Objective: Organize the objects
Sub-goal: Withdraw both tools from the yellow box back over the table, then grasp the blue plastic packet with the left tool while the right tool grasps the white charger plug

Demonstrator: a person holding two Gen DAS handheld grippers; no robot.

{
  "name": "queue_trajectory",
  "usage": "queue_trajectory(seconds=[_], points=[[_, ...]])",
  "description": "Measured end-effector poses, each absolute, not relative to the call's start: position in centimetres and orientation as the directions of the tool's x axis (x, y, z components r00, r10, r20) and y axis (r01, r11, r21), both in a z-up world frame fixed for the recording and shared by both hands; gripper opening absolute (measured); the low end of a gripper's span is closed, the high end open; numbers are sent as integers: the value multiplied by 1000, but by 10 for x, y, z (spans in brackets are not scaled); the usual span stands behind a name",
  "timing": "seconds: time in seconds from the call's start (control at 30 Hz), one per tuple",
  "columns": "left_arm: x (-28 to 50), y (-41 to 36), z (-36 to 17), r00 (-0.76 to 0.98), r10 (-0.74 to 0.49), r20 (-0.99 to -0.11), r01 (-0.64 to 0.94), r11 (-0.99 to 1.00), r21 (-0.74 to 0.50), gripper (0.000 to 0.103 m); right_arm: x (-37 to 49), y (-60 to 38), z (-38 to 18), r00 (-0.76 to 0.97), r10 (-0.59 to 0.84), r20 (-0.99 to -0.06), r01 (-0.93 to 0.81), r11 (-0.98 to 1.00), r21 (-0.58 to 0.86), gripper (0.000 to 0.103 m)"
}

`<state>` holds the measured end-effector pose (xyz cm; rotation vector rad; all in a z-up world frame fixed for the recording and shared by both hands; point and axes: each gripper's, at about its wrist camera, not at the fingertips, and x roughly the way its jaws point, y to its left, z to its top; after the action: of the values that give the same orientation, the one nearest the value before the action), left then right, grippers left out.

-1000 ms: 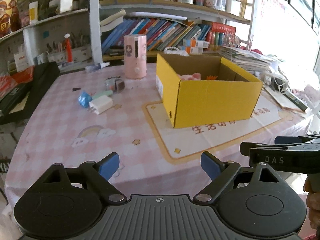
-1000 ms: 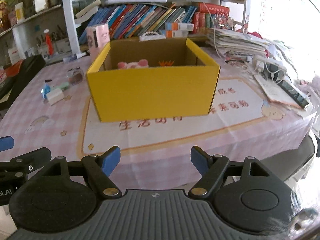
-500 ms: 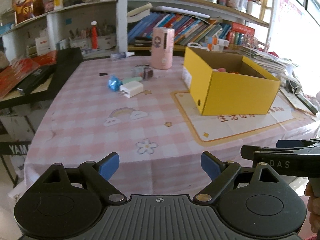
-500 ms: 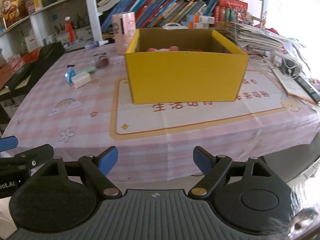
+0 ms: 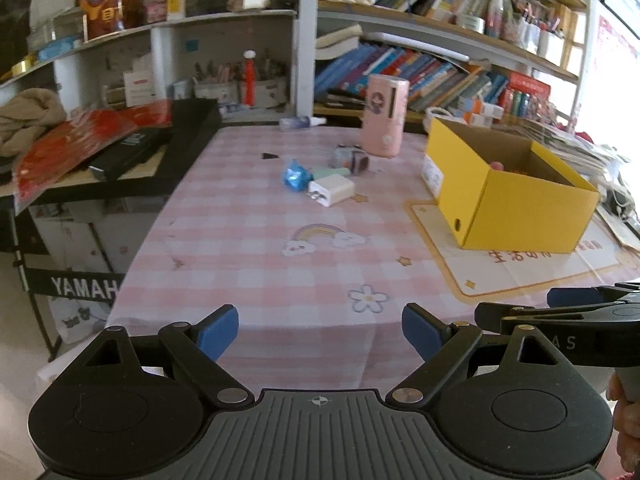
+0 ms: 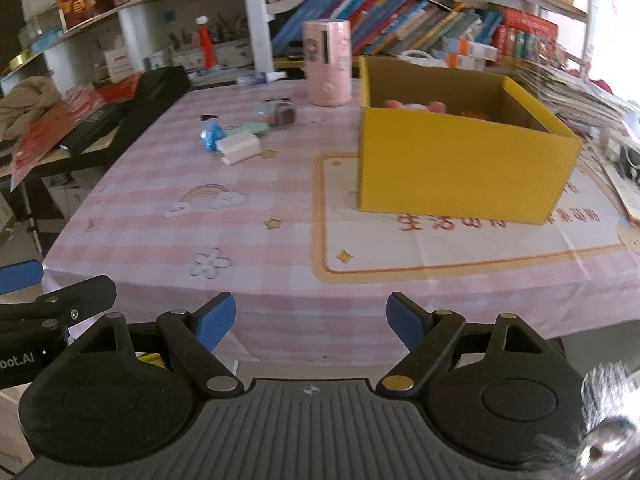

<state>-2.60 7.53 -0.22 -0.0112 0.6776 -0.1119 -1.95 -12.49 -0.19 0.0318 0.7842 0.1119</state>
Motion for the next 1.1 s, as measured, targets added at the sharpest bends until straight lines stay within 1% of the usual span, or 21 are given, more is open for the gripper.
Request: queue_trajectory(seconds=[0.3, 0.57, 0.73, 1.1], points=[[-25, 93, -1, 779, -76, -622, 54, 997, -53, 91, -12, -103, 3, 704, 153, -693, -151, 987, 64, 83], [-12, 98, -8, 766, -45, -641, 21, 999, -46, 91, 7, -93, -4, 685, 184, -705, -189, 979, 72, 83], [7, 103, -8, 763, -13, -646, -12, 999, -34, 91, 31, -88, -7, 672, 207, -711, -211, 974, 85, 83], [67, 100, -12, 755, 18, -655, -49, 998, -30, 91, 104, -81, -8, 654, 251, -714, -279, 957, 81, 83]])
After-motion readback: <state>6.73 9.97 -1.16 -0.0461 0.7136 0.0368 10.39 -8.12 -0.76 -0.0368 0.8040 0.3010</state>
